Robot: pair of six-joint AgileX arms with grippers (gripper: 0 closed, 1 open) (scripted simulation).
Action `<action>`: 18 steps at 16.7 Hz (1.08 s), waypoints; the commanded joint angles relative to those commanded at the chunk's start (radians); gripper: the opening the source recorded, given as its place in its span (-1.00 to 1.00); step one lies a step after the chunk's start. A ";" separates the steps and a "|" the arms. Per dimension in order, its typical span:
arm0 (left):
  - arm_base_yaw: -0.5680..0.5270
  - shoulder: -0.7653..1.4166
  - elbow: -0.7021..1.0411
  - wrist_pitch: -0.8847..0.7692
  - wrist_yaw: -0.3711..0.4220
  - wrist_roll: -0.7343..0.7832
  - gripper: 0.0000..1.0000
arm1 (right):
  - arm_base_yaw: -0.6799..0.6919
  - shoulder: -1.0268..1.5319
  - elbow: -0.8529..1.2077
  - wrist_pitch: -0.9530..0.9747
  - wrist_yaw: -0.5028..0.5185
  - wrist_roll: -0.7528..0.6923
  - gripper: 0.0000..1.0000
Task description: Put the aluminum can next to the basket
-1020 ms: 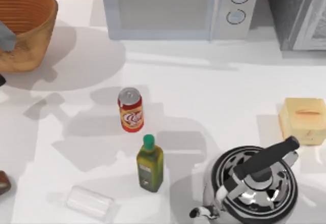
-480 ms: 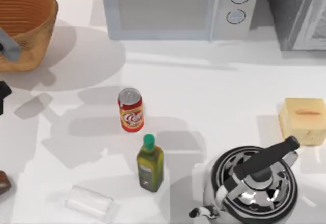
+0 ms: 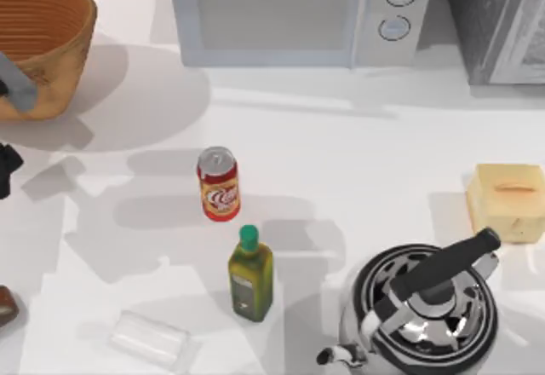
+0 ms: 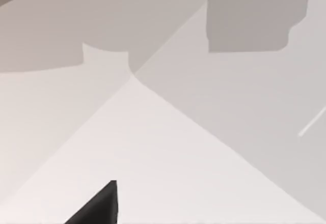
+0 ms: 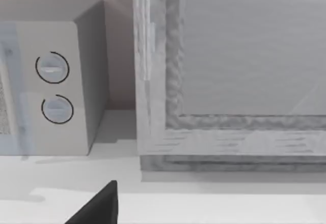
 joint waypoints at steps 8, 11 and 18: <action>0.000 0.000 0.000 0.000 0.000 0.000 -0.21 | 0.000 0.000 0.000 0.000 0.000 0.000 1.00; 0.000 0.000 0.000 0.000 0.000 0.000 -0.66 | 0.000 0.000 0.000 0.000 0.000 0.000 1.00; 0.000 0.000 0.000 0.000 0.000 0.000 -1.00 | 0.000 0.000 0.000 0.000 0.000 0.000 1.00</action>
